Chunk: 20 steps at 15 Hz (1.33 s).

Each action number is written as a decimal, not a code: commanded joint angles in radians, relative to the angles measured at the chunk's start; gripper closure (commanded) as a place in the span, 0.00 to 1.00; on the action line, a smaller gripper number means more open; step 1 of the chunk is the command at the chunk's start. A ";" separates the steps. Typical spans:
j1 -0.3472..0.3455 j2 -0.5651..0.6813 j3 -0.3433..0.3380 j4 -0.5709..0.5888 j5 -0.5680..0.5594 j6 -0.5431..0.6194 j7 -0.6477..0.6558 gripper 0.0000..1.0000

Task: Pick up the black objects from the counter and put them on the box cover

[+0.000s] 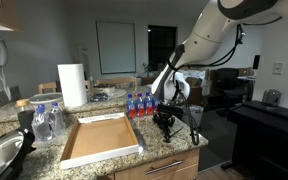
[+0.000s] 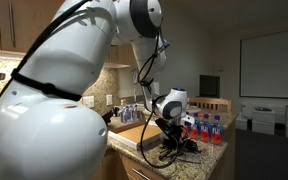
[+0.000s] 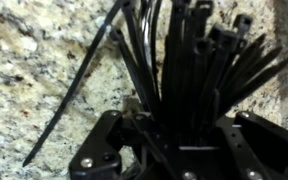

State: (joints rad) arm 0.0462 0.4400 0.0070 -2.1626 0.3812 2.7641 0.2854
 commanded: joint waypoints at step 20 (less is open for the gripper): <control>0.086 -0.088 -0.014 0.002 -0.114 -0.020 0.080 0.92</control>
State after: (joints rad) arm 0.1246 0.3855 -0.0051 -2.1592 0.3038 2.7954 0.3234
